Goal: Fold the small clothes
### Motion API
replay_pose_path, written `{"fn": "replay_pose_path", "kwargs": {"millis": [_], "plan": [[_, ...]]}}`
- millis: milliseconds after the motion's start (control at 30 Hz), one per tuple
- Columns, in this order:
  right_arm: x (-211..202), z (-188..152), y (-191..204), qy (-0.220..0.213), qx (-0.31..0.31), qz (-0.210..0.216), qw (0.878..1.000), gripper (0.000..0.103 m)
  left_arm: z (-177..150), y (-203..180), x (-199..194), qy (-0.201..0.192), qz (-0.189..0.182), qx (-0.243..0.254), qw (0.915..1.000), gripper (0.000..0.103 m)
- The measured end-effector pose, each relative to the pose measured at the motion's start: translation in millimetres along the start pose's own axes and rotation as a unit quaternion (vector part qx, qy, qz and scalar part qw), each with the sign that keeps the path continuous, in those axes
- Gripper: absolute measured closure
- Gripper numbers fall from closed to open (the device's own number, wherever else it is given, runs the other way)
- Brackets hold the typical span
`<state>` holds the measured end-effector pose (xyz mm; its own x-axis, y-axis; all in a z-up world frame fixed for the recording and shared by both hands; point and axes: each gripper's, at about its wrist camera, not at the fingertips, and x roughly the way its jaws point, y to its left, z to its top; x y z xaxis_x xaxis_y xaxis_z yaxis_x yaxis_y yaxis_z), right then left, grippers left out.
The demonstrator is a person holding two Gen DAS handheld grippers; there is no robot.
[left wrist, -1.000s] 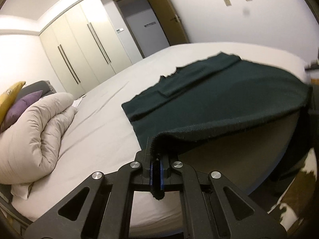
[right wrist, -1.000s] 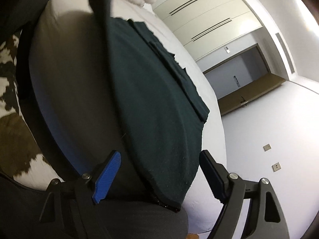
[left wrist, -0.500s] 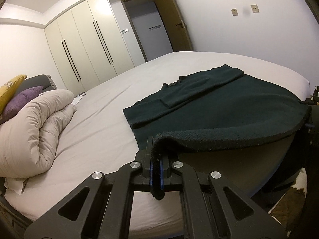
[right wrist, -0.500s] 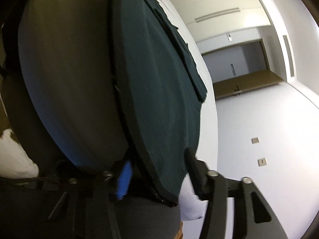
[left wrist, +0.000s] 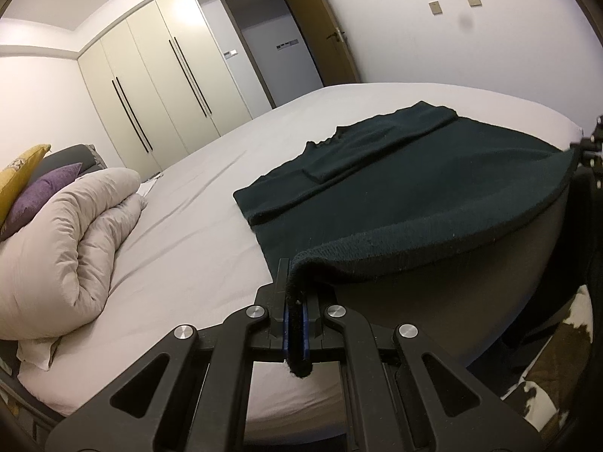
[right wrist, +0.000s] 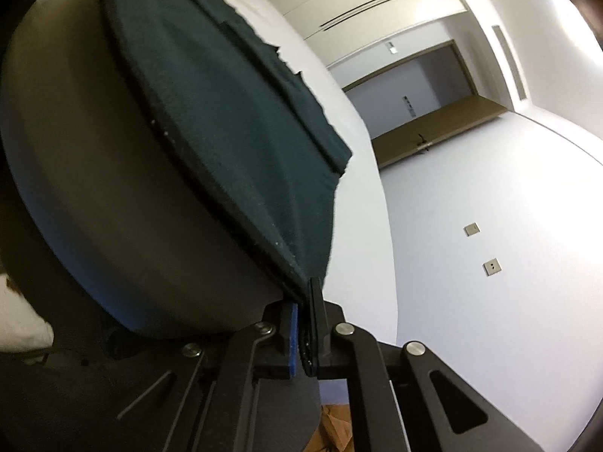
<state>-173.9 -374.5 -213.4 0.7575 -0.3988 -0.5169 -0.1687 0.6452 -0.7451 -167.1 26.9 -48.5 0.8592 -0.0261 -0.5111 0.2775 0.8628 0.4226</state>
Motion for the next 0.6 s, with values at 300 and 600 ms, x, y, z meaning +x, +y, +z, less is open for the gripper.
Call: {"fn": "replay_pose_path", "kwargs": {"millis": [300,600], "plan": [[2.1,25.5,-31.0,-0.042,0.017,-0.046,0.998,0.099,5.7,11.2,-6.6,-0.021,0.009,-0.022,0.9995,0.1],[19.3,81.6,-70.2,-0.098,0.038,-0.068,0.992,0.099,50.2,44.9,15.9,-0.06,0.031,-0.046,0.9967,0.1]]}}
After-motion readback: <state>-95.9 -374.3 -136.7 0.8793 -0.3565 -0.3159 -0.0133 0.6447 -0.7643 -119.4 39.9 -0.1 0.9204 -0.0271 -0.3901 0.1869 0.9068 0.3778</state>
